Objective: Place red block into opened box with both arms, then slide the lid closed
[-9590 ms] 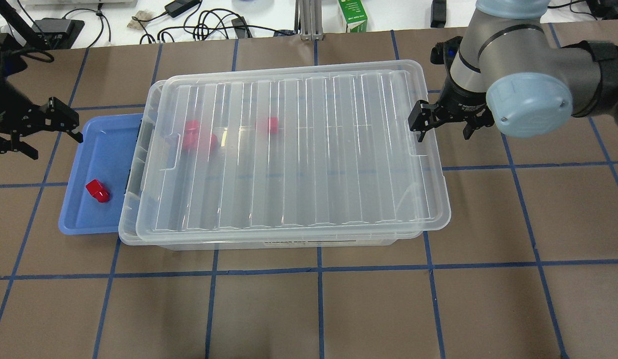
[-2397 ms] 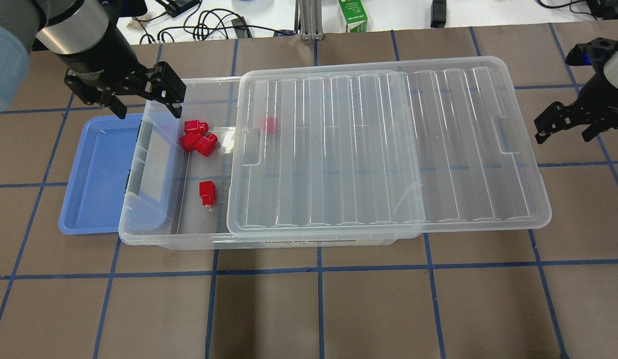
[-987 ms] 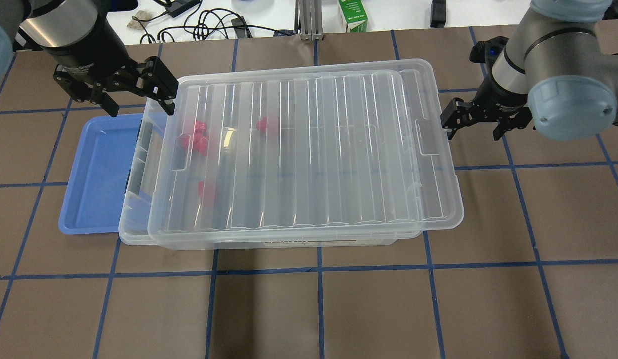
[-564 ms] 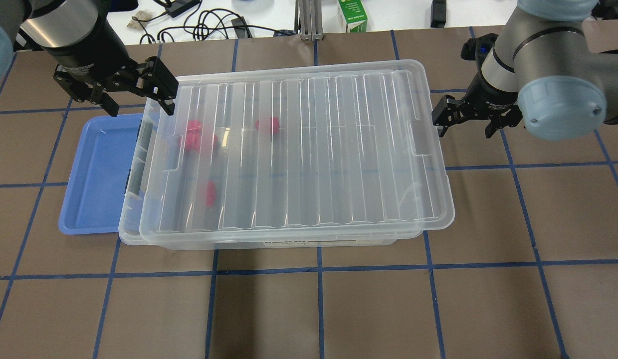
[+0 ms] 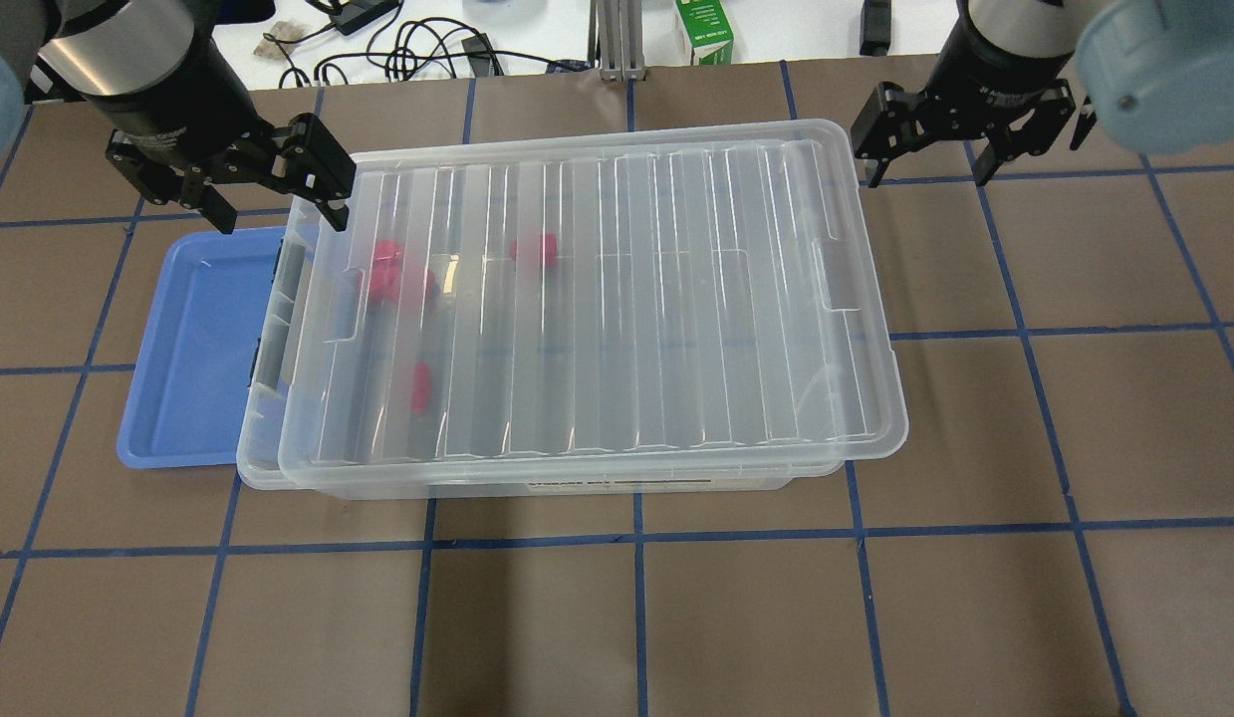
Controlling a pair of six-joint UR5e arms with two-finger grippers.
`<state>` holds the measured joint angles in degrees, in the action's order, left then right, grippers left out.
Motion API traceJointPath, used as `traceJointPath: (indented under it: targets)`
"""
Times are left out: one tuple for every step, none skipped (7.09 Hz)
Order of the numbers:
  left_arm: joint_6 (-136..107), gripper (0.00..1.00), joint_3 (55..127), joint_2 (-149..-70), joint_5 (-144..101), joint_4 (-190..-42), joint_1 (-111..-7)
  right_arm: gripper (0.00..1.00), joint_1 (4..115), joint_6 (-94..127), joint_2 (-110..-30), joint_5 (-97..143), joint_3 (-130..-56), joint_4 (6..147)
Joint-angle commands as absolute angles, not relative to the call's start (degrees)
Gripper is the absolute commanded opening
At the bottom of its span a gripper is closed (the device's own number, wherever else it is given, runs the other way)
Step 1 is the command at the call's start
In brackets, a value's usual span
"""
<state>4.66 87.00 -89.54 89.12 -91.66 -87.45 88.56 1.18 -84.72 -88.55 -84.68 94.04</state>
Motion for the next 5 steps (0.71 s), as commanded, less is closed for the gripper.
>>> traceJointPath:
  targets:
    - [4.66, 1.00, 86.92, -89.47, 89.12, -91.76, -87.45, 1.00, 92.71, 8.87, -85.08, -88.59, -79.10, 86.93]
    - [4.66, 1.00, 87.18, -89.39, 89.12, -91.76, -87.54, 1.00, 93.07, 9.49, -85.25, -88.68, -79.54, 86.92]
    - [4.66, 1.00, 87.19, -89.47, 89.12, -91.76, -87.45, 1.00, 93.08, 9.41, -86.65, -88.51, -81.11, 87.01]
    - [4.66, 1.00, 87.19, -89.39, 89.12, -91.67, -87.45, 1.00, 93.08, 8.88, -87.27, -88.51, -82.43, 87.79]
    - [4.66, 1.00, 87.27, -89.38, 89.12, -91.67, -87.45, 1.00, 93.08, 8.88, -87.19, -88.59, -82.53, 87.89]
